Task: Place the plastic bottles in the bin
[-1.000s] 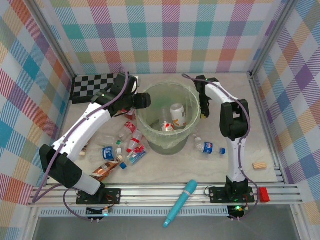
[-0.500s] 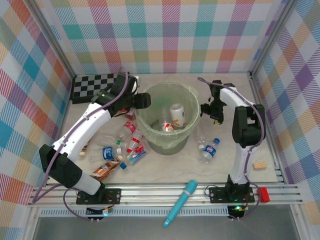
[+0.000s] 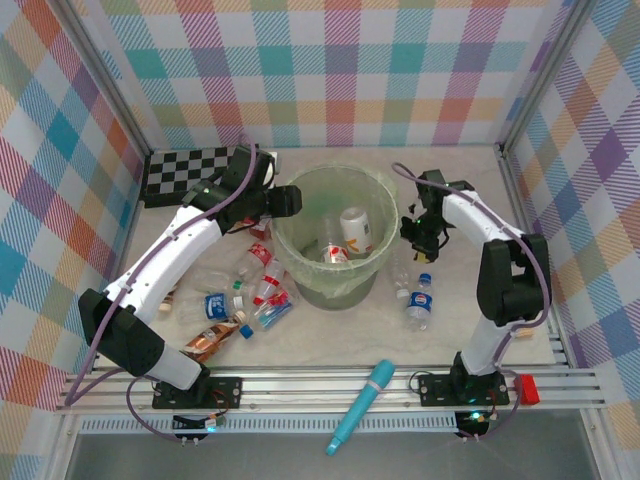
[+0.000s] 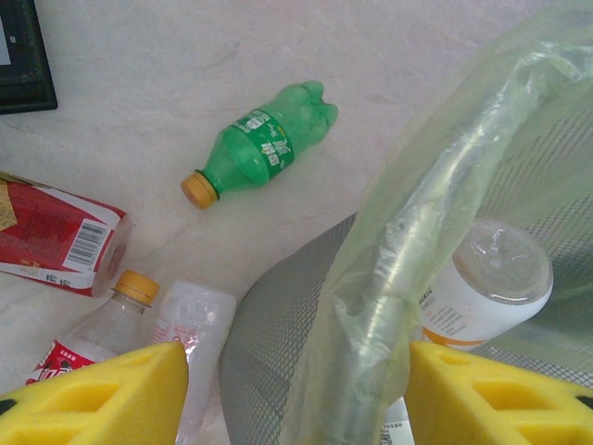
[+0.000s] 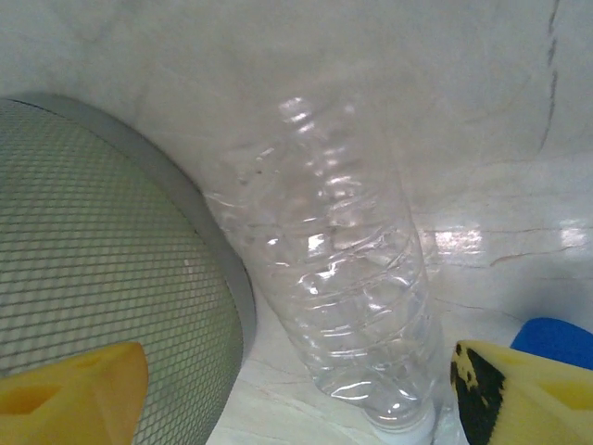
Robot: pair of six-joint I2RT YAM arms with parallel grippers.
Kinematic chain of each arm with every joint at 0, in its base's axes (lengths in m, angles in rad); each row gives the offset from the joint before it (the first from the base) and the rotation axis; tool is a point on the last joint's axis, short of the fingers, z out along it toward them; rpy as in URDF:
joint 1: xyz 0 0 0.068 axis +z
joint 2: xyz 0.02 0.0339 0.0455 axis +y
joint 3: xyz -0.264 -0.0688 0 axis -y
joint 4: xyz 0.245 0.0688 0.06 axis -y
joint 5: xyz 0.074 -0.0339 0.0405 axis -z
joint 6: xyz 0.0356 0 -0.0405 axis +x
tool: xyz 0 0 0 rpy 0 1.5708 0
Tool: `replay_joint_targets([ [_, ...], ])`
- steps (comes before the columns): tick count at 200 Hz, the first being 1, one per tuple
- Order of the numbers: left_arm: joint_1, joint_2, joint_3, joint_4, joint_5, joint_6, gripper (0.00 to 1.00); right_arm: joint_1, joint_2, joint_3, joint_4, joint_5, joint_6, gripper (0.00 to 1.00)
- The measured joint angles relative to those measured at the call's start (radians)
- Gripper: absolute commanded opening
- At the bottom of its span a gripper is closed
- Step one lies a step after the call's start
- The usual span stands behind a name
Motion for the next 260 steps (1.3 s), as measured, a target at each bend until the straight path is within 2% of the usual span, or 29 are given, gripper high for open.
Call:
replay_joint_targets([
  [25, 0.000, 0.000, 0.000, 0.000, 0.001, 0.000, 0.62, 0.005, 0.045, -0.023, 0.030, -0.015, 0.019, 0.81],
  [69, 0.000, 0.000, 0.000, 0.004, 0.008, 0.000, 0.62, 0.007, 0.143, -0.026, 0.085, -0.028, 0.034, 0.71],
  [107, 0.000, 0.000, 0.000, 0.005, 0.013, 0.000, 0.62, 0.007, 0.149, -0.016, 0.095, -0.026, 0.035, 0.61],
  [139, 0.000, 0.000, 0.000, 0.005, 0.015, 0.000, 0.62, 0.007, 0.142, 0.014, 0.083, -0.013, 0.031, 0.56],
  [185, 0.000, 0.000, 0.000, 0.007, 0.016, 0.000, 0.62, -0.003, 0.031, 0.107, 0.004, 0.037, 0.011, 0.54],
  [231, 0.000, 0.000, 0.000, 0.008, 0.023, 0.000, 0.62, -0.040, -0.161, 0.258, -0.105, 0.132, -0.011, 0.54],
  [260, 0.000, 0.000, 0.000, 0.009, 0.023, 0.000, 0.62, -0.054, -0.290, 0.343, -0.111, 0.198, -0.023, 0.51],
])
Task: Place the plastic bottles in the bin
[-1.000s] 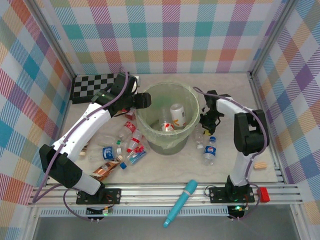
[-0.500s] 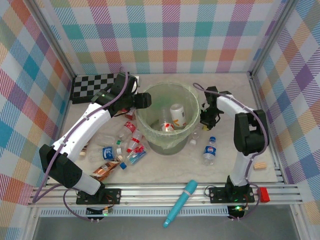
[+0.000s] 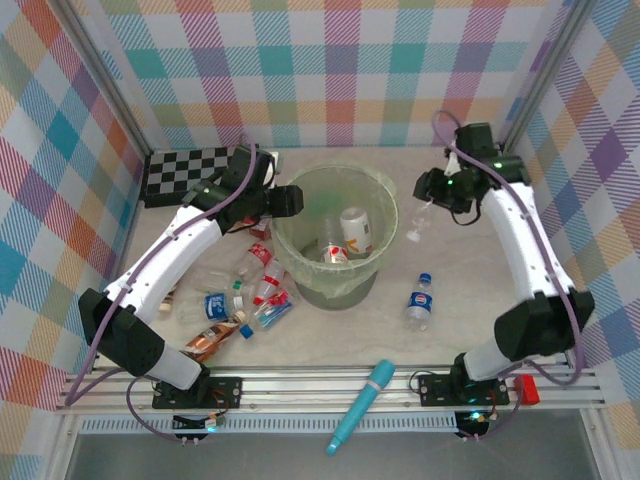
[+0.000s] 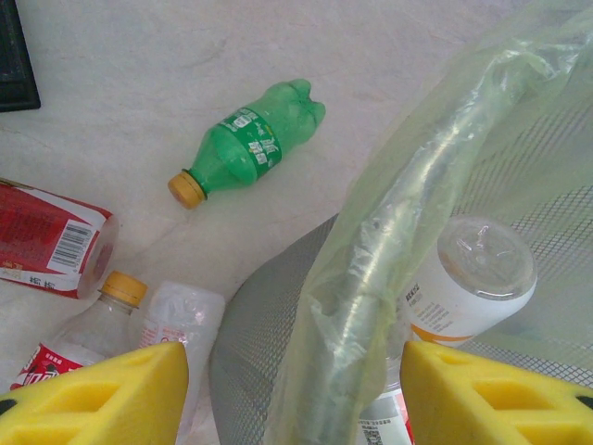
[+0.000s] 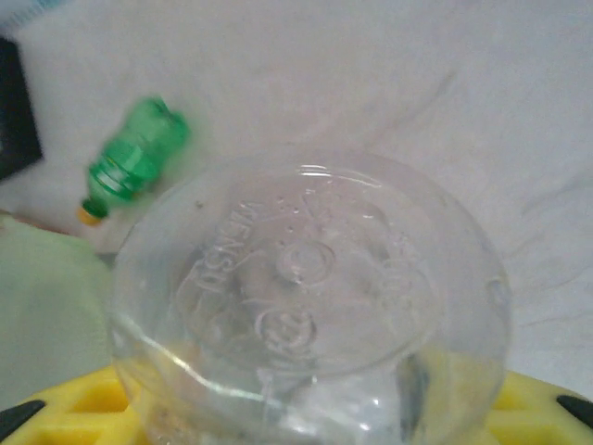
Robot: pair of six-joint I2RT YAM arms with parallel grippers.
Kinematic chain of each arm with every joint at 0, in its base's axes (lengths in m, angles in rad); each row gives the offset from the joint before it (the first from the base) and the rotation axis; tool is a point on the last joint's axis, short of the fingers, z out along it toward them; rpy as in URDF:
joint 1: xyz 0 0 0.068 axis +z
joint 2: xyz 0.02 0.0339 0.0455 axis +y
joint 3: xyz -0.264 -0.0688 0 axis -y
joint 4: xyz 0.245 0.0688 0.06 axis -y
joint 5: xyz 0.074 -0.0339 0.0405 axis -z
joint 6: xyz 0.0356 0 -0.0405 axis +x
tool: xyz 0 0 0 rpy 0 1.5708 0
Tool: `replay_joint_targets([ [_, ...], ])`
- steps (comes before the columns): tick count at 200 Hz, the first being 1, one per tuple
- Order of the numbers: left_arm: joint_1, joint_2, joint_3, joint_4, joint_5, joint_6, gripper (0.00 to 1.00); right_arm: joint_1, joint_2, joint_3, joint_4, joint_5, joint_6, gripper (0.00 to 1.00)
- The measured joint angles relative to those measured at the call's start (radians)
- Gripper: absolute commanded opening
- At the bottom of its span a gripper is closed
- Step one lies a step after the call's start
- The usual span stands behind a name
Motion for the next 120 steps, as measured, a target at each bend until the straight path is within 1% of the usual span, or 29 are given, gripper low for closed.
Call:
replay_joint_targets([
  [28, 0.000, 0.000, 0.000, 0.003, 0.004, 0.000, 0.62, 0.001, -0.106, 0.061, 0.040, -0.010, -0.004, 0.48],
  [54, 0.000, 0.000, 0.000, 0.007, 0.009, 0.000, 0.62, 0.037, -0.137, 0.129, 0.083, -0.058, -0.005, 0.48],
  [66, 0.000, 0.000, -0.001, 0.010, 0.011, 0.000, 0.62, 0.087, -0.128, 0.170, 0.087, -0.070, -0.011, 0.48],
  [92, 0.000, 0.000, -0.002, 0.014, 0.011, 0.000, 0.62, 0.230, -0.073, 0.243, 0.093, -0.081, -0.043, 0.47],
  [120, 0.000, 0.000, -0.002, 0.014, 0.015, 0.000, 0.62, 0.348, -0.009, 0.265, 0.090, -0.084, -0.080, 0.48],
])
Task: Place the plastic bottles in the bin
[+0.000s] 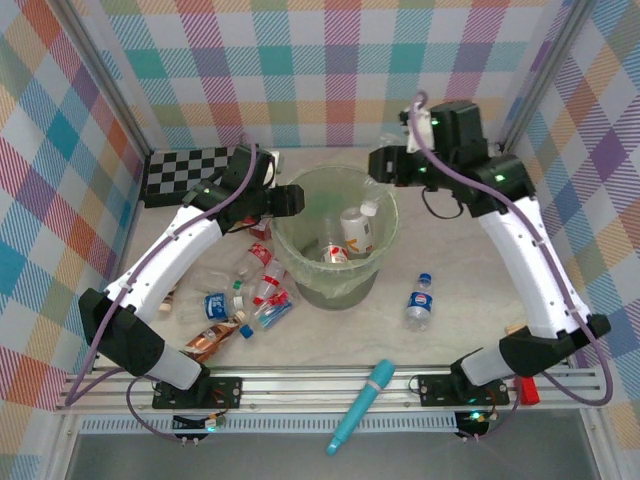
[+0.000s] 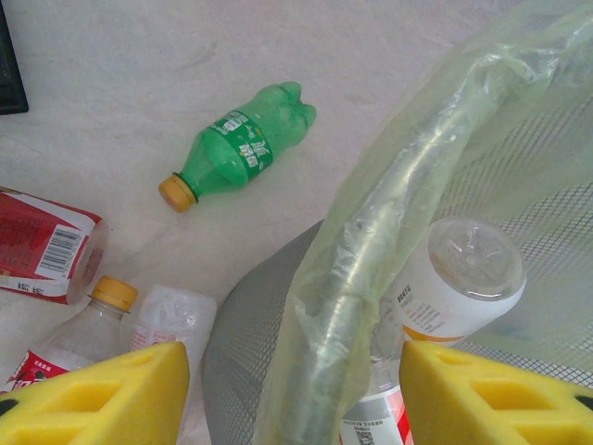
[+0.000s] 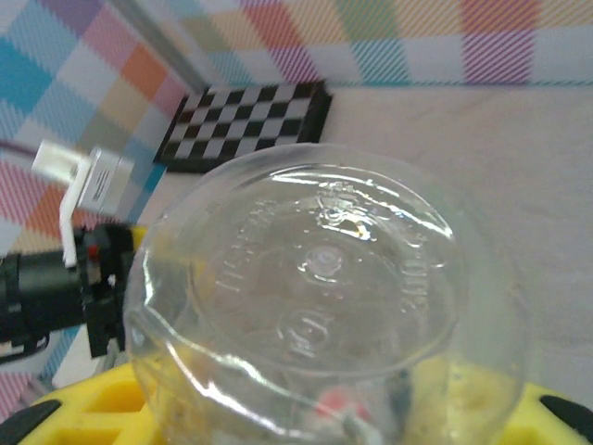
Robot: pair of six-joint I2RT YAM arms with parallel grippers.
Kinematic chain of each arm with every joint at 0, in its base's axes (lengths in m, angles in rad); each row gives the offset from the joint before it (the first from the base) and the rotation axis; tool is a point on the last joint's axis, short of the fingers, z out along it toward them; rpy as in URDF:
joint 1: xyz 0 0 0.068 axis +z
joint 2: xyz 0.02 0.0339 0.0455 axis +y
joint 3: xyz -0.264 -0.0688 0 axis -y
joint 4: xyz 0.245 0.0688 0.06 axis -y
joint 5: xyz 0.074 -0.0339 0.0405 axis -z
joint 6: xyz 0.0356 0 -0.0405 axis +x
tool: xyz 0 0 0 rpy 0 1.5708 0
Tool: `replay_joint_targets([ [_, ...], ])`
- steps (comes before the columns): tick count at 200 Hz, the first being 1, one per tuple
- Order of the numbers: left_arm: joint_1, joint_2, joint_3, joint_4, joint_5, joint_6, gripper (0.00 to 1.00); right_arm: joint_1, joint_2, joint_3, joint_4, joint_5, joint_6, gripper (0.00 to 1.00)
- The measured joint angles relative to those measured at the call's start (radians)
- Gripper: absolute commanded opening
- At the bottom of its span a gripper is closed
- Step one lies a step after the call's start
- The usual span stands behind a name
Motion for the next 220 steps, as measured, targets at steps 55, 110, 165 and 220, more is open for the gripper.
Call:
replay_joint_targets([
  [55, 0.000, 0.000, -0.002, 0.003, 0.000, 0.000, 0.61, 0.122, 0.022, -0.096, 0.000, 0.009, -0.060, 0.48],
  [110, 0.000, 0.000, -0.002, 0.014, 0.002, -0.003, 0.61, 0.150, -0.027, -0.422, 0.095, 0.037, -0.115, 0.49],
  [165, 0.000, 0.003, -0.011, 0.038, 0.005, -0.004, 0.61, 0.149, -0.117, -0.547, 0.251, 0.038, -0.126, 0.50],
  [220, 0.000, 0.005, -0.012, 0.050, 0.007, -0.004, 0.61, 0.151, -0.108, -0.517, 0.213, 0.009, -0.131, 0.66],
])
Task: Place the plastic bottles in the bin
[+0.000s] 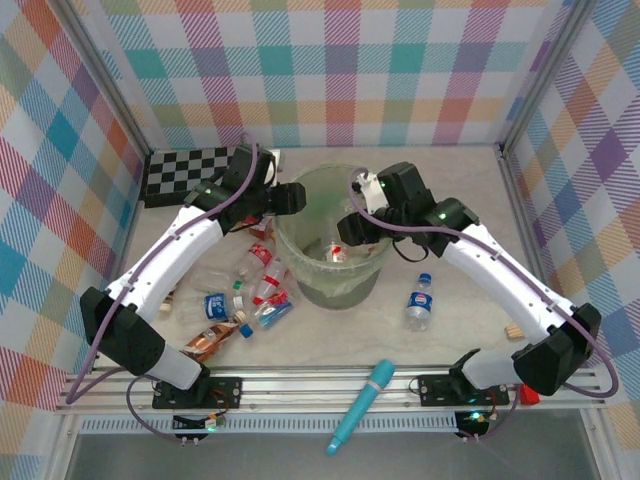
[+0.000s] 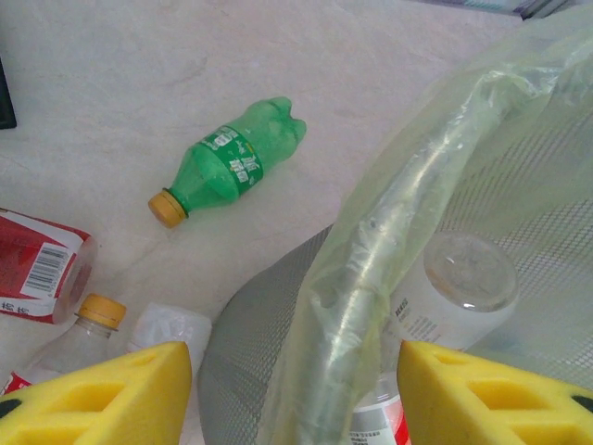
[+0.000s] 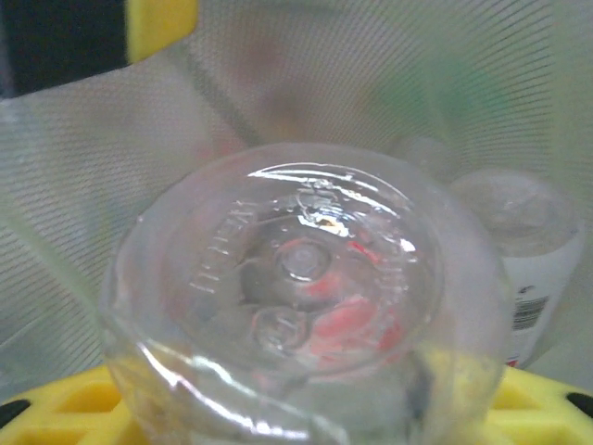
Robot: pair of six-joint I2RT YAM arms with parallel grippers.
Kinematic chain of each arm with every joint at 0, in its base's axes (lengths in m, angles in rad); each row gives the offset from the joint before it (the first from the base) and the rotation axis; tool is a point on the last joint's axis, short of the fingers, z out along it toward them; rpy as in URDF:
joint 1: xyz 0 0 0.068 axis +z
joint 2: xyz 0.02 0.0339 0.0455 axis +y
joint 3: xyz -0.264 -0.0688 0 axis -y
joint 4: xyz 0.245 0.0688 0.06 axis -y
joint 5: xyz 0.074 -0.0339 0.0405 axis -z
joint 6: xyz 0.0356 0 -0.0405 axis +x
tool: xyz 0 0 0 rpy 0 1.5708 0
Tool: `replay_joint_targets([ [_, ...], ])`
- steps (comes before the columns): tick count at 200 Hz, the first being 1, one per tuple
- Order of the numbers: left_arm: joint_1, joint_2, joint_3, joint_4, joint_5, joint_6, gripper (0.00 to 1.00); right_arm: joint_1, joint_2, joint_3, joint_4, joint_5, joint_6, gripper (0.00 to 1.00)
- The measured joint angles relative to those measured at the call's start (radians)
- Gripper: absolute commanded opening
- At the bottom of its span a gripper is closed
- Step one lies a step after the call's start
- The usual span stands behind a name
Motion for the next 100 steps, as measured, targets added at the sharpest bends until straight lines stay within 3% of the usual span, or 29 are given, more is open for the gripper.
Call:
replay_joint_targets([
  [26, 0.000, 0.005, -0.001, 0.002, 0.001, -0.001, 0.60, 0.004, 0.023, 0.052, -0.055, -0.001, 0.000, 0.78],
  [50, 0.000, 0.005, -0.001, 0.002, 0.001, 0.000, 0.61, 0.004, 0.052, 0.140, -0.109, 0.003, -0.014, 0.83],
  [75, 0.000, 0.005, -0.001, 0.002, 0.001, 0.000, 0.60, 0.004, 0.085, 0.256, -0.168, 0.002, -0.030, 0.81],
  [100, 0.000, 0.005, -0.001, 0.002, 0.001, 0.000, 0.61, 0.004, 0.151, 0.391, -0.235, 0.011, -0.045, 0.73],
])
